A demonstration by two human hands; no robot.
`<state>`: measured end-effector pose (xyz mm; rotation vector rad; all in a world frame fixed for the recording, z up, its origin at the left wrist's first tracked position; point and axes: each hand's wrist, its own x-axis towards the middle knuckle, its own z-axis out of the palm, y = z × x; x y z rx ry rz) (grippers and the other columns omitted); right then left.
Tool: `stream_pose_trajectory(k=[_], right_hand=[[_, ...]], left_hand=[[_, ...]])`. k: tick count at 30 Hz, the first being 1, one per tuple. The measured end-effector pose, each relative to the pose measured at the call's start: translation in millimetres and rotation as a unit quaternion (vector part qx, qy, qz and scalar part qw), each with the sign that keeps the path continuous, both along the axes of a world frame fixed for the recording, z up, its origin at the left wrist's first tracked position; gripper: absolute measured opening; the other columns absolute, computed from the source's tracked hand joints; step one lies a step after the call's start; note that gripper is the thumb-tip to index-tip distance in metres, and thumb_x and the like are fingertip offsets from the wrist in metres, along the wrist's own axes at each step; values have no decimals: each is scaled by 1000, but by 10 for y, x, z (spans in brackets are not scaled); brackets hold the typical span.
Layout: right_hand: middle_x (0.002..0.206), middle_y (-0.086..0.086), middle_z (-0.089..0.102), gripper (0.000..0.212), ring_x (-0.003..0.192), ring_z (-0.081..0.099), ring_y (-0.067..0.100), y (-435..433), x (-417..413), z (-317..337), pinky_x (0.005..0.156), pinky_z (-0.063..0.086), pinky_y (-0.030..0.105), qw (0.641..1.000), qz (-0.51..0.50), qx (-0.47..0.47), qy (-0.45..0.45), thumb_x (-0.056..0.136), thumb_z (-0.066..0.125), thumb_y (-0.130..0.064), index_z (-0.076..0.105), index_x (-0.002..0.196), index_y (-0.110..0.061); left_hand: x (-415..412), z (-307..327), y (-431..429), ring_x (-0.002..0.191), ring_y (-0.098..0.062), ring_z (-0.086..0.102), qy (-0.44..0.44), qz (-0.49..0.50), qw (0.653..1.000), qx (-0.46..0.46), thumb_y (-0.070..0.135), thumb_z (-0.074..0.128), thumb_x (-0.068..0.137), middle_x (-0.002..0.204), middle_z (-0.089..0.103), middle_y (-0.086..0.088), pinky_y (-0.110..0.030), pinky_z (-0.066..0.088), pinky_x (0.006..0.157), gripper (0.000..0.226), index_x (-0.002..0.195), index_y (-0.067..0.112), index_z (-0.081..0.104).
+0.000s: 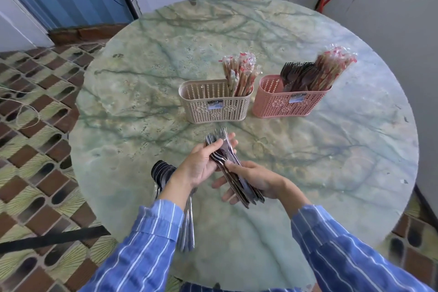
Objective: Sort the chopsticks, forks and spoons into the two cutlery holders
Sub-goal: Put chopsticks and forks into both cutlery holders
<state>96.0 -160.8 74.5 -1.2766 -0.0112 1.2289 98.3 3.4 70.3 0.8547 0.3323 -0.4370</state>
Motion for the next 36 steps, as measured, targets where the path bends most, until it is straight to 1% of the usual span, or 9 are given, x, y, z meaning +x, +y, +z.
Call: stream_pose_trajectory(k=[9,12,15,20,24,27,30,33,36], right_hand=[[96,10,72,33,70,73,30,526,-26,35,69,58,53,953,-73,-196,-219,104,33,-33,52,108,-6],[89,8,73,32,65,72,28,638,-23,64,65,59,49,941,-52,-231,-243,103,31,-31,50,106,-6],[86,10,73,33,65,72,30,718,-27,77,61,59,49,944,-51,-230,-230,102,33,-35,48,104,-6],[87,11,72,26,62,71,32,767,-8,70,58,59,51,948,-59,-226,-218,101,33,-33,44,105,-9],[88,15,69,26,57,69,34,815,28,72,51,58,46,932,-21,-264,-246,103,26,-28,37,119,-11],[84,17,66,27,52,66,35,843,19,59,44,54,42,922,-32,-277,-268,103,28,-29,38,120,-11],[84,9,63,27,72,66,32,800,30,46,61,50,36,905,-51,-274,-320,101,38,-42,45,99,-16],[84,11,68,42,68,66,29,718,22,58,61,55,38,948,-76,-187,-246,97,46,-49,52,101,-7],[97,11,72,35,77,71,28,603,3,44,66,58,39,974,-78,-122,-173,97,55,-35,56,110,-2]], left_hand=[[142,-36,287,84,-24,68,37,62,995,65,21,38,103,95,69,-16,-35,55,81,33,107,-3,61],[173,-45,320,72,-19,66,34,58,994,87,32,42,100,79,67,-10,-30,58,72,36,100,2,61],[238,-13,363,66,-20,61,21,57,992,109,20,50,98,68,62,-6,-29,56,67,22,85,3,58],[286,24,456,81,-25,64,28,9,995,92,23,45,100,87,64,-14,-34,58,75,27,102,-1,57],[338,27,457,79,-20,66,48,-27,987,149,37,70,72,82,69,-6,-36,56,82,49,105,2,59],[368,0,442,70,-18,65,66,-17,985,160,17,76,78,72,68,-5,-30,56,68,22,92,7,62],[387,17,460,65,-15,67,67,-5,989,129,8,68,86,72,69,-7,-27,58,60,11,94,4,63],[405,43,488,68,-18,68,68,-10,991,117,10,71,83,77,69,-10,-31,60,64,21,99,-1,65],[426,45,520,77,-21,69,51,7,996,78,5,70,81,87,70,-12,-37,60,77,22,101,-1,63]])
